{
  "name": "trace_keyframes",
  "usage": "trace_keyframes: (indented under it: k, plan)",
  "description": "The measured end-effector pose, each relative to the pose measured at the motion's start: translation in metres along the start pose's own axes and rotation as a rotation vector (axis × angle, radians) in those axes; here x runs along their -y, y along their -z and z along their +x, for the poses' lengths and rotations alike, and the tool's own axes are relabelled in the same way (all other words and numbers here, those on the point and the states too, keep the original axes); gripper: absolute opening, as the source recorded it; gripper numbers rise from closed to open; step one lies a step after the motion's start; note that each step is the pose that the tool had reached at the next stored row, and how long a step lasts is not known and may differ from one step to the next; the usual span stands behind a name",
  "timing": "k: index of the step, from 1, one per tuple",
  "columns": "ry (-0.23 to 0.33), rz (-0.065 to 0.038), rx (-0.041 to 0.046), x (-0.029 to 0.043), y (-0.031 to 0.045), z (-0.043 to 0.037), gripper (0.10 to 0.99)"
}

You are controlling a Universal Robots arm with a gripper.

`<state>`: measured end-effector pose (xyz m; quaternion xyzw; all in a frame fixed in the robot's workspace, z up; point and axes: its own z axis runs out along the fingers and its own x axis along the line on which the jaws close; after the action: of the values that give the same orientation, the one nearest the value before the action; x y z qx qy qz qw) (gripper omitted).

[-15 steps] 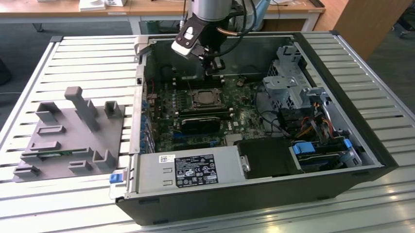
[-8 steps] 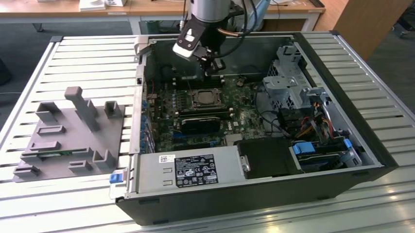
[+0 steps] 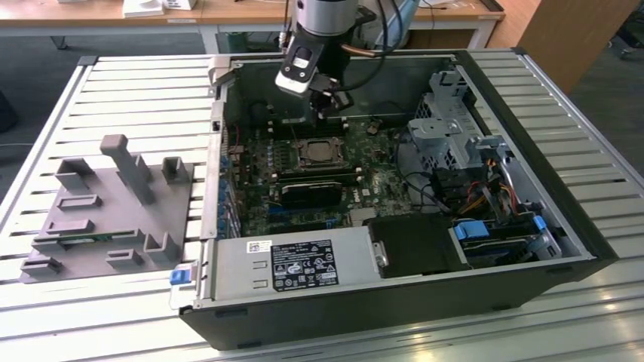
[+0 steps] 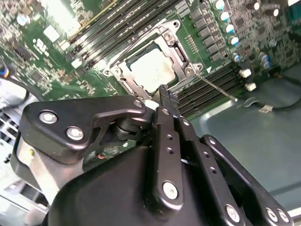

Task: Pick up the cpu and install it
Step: 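Install the first cpu locking lever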

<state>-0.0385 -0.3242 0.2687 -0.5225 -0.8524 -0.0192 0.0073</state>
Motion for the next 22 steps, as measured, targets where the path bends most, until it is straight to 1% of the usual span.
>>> trace_keyframes:
  k: [8,22]
  plan:
    - [0.143,0.005,-0.0035,0.0,-0.0007,0.0,0.106]
    - [0.343,0.011,-0.0085,0.0,-0.0009,0.0,0.106]
